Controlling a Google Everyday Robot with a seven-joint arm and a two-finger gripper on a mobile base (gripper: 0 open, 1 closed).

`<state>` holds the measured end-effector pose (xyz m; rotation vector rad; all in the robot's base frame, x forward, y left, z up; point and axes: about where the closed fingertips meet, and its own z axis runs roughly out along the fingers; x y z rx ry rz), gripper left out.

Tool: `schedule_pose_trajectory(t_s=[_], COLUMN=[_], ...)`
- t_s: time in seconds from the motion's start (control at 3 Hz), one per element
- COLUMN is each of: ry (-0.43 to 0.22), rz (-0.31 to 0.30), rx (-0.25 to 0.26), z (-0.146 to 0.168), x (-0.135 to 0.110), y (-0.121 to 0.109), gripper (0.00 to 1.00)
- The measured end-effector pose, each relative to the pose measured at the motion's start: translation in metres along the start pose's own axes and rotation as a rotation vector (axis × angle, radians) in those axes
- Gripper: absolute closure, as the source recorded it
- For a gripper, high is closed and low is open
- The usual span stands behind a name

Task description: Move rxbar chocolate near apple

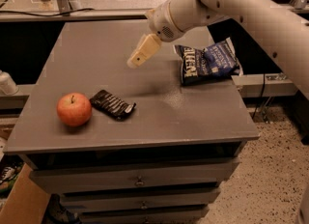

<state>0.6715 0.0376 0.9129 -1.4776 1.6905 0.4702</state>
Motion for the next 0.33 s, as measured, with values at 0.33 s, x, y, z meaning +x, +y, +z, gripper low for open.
schedule_pose_trajectory(t_s=[0.33], ry=[-0.004], rz=[0.001], rx=[0.005], z=[-0.0005], x=[-0.001], y=[-0.0024], gripper=[0.0])
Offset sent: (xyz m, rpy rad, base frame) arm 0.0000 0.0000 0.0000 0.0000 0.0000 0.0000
